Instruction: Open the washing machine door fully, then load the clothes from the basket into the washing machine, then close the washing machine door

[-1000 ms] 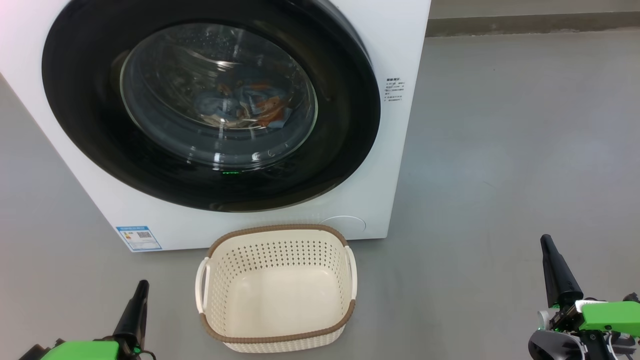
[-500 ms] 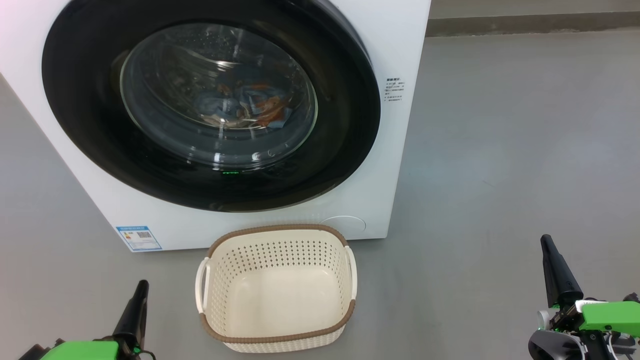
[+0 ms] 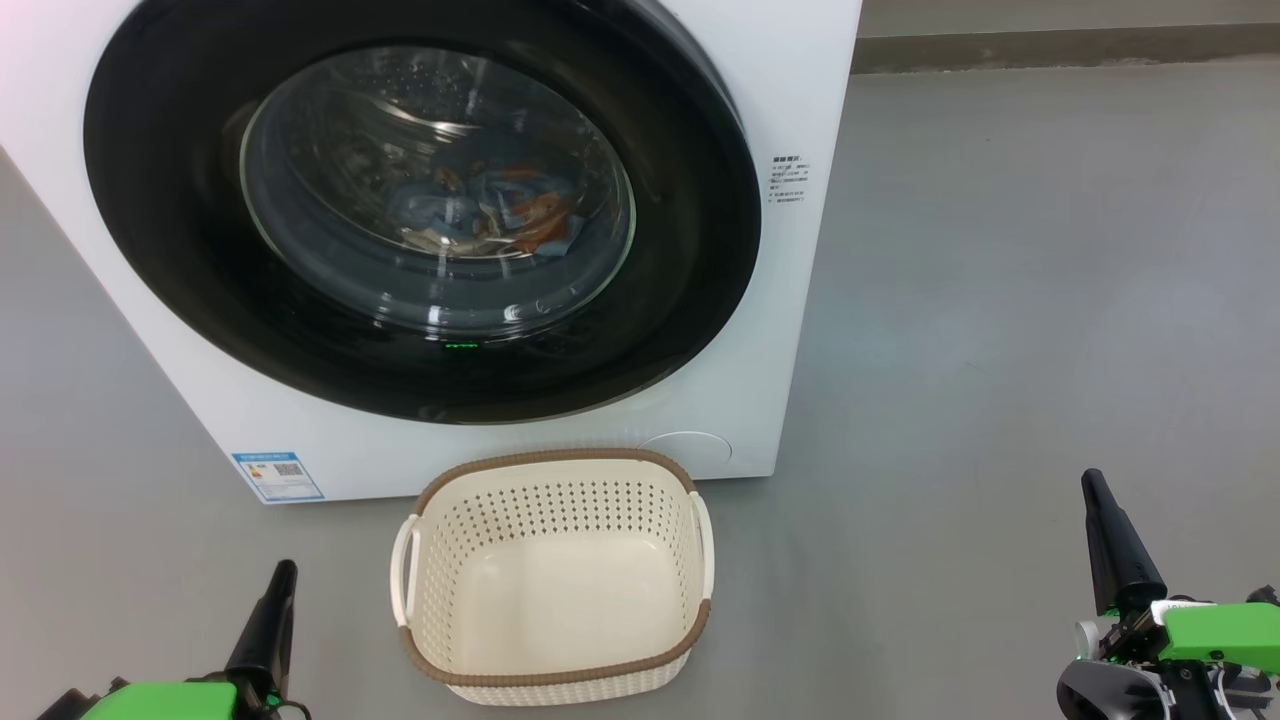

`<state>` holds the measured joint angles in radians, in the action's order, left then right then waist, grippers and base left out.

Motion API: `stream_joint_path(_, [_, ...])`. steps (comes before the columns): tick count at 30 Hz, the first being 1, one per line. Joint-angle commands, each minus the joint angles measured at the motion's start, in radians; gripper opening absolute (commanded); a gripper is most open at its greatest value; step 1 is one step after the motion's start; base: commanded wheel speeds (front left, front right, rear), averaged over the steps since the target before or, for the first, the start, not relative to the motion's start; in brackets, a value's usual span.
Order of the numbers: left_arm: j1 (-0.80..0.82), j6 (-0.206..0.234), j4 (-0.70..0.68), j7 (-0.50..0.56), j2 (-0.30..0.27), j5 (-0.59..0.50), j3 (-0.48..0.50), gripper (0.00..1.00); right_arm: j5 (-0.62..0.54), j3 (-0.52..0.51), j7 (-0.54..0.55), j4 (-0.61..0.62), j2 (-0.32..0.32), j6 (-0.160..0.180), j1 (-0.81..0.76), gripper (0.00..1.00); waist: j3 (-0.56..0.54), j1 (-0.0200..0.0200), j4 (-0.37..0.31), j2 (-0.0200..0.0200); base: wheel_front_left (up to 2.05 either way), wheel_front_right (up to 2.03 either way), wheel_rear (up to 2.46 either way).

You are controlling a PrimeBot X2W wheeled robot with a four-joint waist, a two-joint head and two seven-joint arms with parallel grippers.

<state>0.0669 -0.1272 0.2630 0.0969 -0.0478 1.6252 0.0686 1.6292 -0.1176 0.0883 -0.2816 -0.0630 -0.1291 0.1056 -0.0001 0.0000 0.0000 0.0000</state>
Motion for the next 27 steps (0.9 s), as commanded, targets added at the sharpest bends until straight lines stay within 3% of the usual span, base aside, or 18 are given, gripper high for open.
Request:
stream_joint_path(1, [0.047, 0.0, -0.016, 0.006, -0.013, -0.006, 0.033, 0.0, -0.004, 0.023, 0.009, 0.03, -0.002, -0.002, 0.01, 0.0, 0.0, 0.0, 0.0, 0.0, 0.0, 0.0, 0.0])
stream_joint_path(27, [0.048, 0.0, -0.016, 0.007, -0.012, -0.007, 0.034, 0.0, -0.006, 0.021, 0.011, 0.03, -0.001, -0.002, 0.01, 0.0, 0.0, 0.0, 0.0, 0.0, 0.0, 0.0, 0.0])
